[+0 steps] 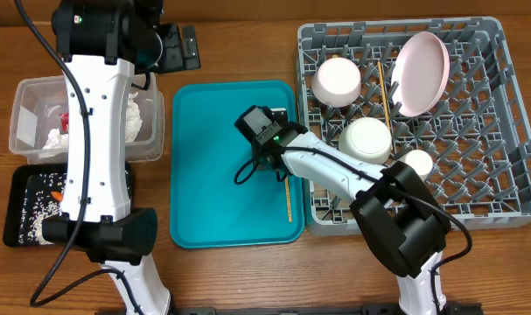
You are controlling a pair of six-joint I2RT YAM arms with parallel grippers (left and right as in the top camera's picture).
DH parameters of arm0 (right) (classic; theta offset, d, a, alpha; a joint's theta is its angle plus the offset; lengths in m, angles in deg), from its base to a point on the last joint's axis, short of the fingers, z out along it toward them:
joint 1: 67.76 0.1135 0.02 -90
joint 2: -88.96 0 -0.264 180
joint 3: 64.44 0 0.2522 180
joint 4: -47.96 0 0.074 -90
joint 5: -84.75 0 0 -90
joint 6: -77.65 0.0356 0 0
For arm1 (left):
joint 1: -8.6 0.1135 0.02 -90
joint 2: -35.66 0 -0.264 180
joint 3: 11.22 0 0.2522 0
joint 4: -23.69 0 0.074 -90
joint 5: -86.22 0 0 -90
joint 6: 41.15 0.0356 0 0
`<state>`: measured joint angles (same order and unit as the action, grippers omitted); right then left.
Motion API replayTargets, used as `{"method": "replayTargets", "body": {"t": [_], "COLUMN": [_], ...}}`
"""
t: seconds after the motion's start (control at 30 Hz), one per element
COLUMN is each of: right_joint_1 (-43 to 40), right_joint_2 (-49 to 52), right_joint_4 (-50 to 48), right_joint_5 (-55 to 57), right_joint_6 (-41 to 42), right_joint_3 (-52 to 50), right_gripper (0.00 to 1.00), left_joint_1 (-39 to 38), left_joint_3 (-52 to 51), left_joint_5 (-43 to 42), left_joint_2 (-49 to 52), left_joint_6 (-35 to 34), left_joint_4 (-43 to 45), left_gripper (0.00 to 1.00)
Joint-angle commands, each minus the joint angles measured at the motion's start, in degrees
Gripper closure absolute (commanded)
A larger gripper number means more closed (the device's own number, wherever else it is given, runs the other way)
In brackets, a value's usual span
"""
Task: Sort waste into correct bins and load items into the dishwasher
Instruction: 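Release the chopstick and move the right gripper back to the tray, then lower the right gripper and close on the last wooden chopstick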
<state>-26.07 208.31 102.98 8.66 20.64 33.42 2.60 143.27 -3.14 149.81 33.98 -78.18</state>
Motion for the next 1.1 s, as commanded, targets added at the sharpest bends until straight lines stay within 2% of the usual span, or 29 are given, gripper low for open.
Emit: {"method": "replayTargets", "body": {"t": [0.0,0.6,0.7,0.9,1.07], "right_joint_1": [-0.9,-0.94,-0.94,-0.94,-0.94], "right_joint_2": [0.2,0.39,0.42,0.94,1.2], "right_joint_4": [0.46,-0.96,-1.4,-2.32,-2.8], "right_joint_5": [0.81,-1.53,-1.53,-2.19,-3.72], "right_joint_6": [0.31,0.28,0.28,0.31,0.31], "right_joint_3": [-0.17,-1.77,-2.01,-2.47,-2.47], "right_gripper": [0.41,0.42,0.48,0.5,0.57], "left_joint_1": [-0.39,-0.39,-0.39,-0.39,-0.39], "left_joint_3": [1.11,1.11,1.11,1.11,1.11], "left_joint_5": [-0.63,-0.63,-0.63,-0.63,-0.63], "left_joint_2": [-1.33,-1.33,-1.33,-1.33,-1.33], "left_joint_6": [-0.57,-0.57,-0.57,-0.57,-0.57], "left_joint_4": [0.09,0.07,0.07,0.07,0.07], "left_gripper": [0.0,0.0,0.0,0.0,0.01]}}
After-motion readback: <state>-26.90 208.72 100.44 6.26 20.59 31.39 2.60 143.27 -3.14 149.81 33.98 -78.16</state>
